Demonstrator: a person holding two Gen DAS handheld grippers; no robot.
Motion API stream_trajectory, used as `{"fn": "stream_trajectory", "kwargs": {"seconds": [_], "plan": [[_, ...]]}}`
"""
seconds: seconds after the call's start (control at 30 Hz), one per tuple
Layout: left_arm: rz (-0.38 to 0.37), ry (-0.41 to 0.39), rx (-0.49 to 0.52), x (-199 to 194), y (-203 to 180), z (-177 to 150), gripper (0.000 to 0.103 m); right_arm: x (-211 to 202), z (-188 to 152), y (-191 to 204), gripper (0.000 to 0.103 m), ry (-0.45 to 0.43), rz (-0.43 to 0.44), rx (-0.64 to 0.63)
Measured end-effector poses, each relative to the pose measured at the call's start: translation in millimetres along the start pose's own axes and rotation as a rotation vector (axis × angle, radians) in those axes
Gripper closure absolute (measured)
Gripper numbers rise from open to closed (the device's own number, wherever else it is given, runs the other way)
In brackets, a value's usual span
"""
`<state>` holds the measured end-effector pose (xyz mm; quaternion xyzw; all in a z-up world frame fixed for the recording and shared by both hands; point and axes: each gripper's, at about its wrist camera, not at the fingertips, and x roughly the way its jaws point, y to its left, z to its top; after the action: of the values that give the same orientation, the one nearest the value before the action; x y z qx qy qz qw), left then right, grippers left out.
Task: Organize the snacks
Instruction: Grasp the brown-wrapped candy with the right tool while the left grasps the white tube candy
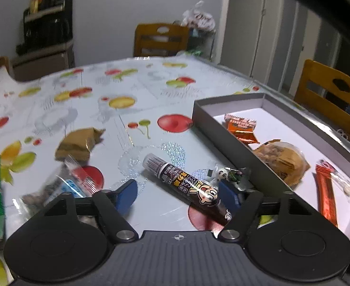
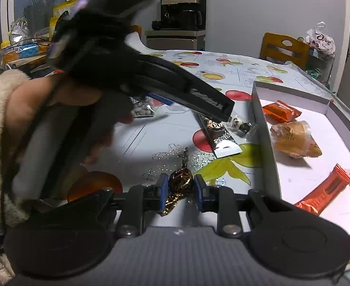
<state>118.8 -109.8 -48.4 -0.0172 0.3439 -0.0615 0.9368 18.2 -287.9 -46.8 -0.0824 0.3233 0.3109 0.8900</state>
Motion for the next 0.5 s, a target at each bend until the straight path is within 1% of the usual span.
{"fn": "stream_trajectory", "kwargs": {"seconds": [0.1,0.17,0.27,0.33,0.5], "plan": [[0.002,0.015,-0.030,10.1,-1.7,3.0,0.038,0.1,-0.6,-2.3,0.080,-0.004,0.003,0.001],[0.012,0.019,-0.029,15.4,-5.1,4.7,0.039,-0.4,-1.4,-3.4,0.080,-0.005,0.005,0.000],[0.048,0.017,0.006,20.9,-12.3,6.2,0.041,-1.1,-2.1,-4.2,0.080,-0.006,0.007,0.002],[0.060,0.020,0.029,22.8,-14.0,6.5,0.041,-1.2,-2.1,-4.5,0.080,-0.006,0.006,0.001],[0.029,0.045,0.011,19.2,-1.4,3.1,0.046,-0.9,-1.6,-7.0,0.080,-0.004,0.010,0.005]]}}
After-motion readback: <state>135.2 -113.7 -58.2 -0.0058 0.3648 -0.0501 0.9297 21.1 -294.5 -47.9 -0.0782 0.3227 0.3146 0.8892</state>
